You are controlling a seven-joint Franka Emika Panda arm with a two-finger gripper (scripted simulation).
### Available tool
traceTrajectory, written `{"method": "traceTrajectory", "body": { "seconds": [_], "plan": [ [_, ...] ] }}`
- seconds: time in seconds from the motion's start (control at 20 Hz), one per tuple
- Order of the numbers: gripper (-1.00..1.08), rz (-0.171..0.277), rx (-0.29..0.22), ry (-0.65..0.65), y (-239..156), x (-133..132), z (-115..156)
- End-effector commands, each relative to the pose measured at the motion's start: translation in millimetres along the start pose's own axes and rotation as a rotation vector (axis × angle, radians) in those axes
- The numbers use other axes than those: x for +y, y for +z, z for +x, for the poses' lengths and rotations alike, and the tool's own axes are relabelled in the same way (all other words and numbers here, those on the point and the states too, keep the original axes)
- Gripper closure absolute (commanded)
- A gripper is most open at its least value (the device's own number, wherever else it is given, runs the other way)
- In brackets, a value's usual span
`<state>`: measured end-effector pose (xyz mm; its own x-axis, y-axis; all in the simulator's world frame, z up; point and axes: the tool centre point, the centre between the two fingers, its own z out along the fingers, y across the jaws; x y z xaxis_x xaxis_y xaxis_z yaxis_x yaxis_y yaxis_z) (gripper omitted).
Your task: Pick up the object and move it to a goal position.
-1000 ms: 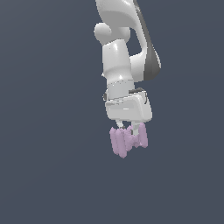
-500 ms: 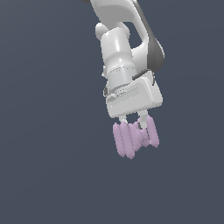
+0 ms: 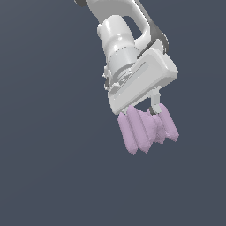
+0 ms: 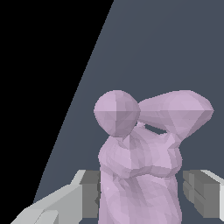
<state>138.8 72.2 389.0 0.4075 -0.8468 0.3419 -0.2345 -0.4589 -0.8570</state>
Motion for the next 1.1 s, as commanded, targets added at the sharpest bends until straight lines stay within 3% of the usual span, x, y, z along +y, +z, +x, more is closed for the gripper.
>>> {"method": "traceTrajectory", "body": {
  "seconds": [0.0,0.3,0.6,0.85,1.05],
  "plan": [
    [1.08,0.054,0.013,-0.010,-7,-18,5],
    [1.08,0.178,0.041,-0.034,-26,-58,14],
    [1.08,0.272,0.060,-0.054,-43,-86,19],
    [1.08,0.319,0.069,-0.065,-53,-99,20],
    [1.08,0.332,0.071,-0.068,-55,-103,20]
  ]
}}
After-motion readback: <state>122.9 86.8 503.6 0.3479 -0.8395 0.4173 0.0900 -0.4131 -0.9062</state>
